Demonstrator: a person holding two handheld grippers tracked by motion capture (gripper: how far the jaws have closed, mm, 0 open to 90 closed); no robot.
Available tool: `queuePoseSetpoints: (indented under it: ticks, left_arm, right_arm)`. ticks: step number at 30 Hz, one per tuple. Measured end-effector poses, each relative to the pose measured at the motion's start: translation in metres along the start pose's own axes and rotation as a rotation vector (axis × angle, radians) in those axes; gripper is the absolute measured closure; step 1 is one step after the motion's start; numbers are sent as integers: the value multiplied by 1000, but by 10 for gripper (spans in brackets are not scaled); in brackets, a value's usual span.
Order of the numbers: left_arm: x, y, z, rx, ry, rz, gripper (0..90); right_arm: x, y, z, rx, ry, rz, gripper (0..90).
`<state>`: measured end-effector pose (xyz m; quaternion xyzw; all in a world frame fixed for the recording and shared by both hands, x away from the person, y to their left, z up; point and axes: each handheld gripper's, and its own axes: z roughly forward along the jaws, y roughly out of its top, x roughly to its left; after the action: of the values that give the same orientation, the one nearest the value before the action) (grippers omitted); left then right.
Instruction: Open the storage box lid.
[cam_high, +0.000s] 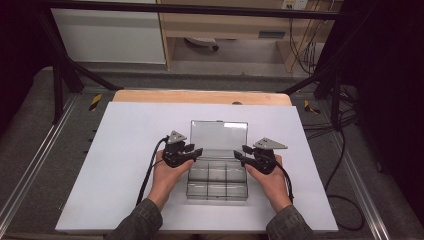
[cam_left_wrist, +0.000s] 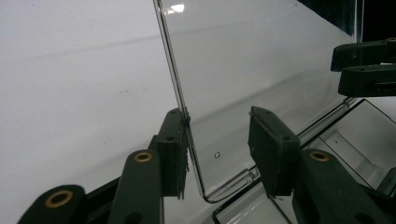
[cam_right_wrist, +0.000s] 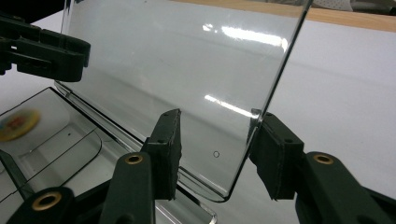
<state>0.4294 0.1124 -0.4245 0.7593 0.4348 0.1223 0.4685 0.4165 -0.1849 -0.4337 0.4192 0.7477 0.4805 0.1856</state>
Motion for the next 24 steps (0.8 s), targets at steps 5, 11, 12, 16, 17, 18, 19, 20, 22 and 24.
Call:
queuePoseSetpoints:
  ticks: [5, 11, 12, 16, 17, 18, 19, 20, 22, 24]
  left_arm:
    - [-2, 0, 1, 8, 17, 0, 558]
    - [-3, 0, -1, 20, 21, 0, 558]
    - [-4, 0, -1, 20, 24, 3, 559]
    - [-4, 0, 0, 18, 23, 0, 552]
    - [-3, 0, 0, 19, 21, 4, 550]
    - [-3, 1, 0, 22, 15, 6, 551]
    - [-2, 1, 0, 22, 13, 4, 553]
    - [-1, 1, 0, 24, 8, 3, 556]
    - [-1, 2, 0, 28, 2, 0, 562]
    - [-1, 3, 0, 32, 1, 3, 562]
  right_arm:
    - [1, 2, 3, -1, -5, 3, 507]
    - [1, 4, 4, 7, -3, 5, 498]
    - [2, 5, 5, 6, -3, 9, 495]
    - [2, 5, 5, 7, -7, 7, 490]
    - [2, 5, 5, 8, -9, 5, 490]
    - [3, 5, 5, 8, -11, 6, 491]
    - [3, 5, 5, 8, -13, 5, 492]
    - [3, 5, 4, 9, -15, 4, 493]
    - [4, 5, 4, 11, -21, 6, 494]
    - [4, 5, 4, 10, -23, 10, 496]
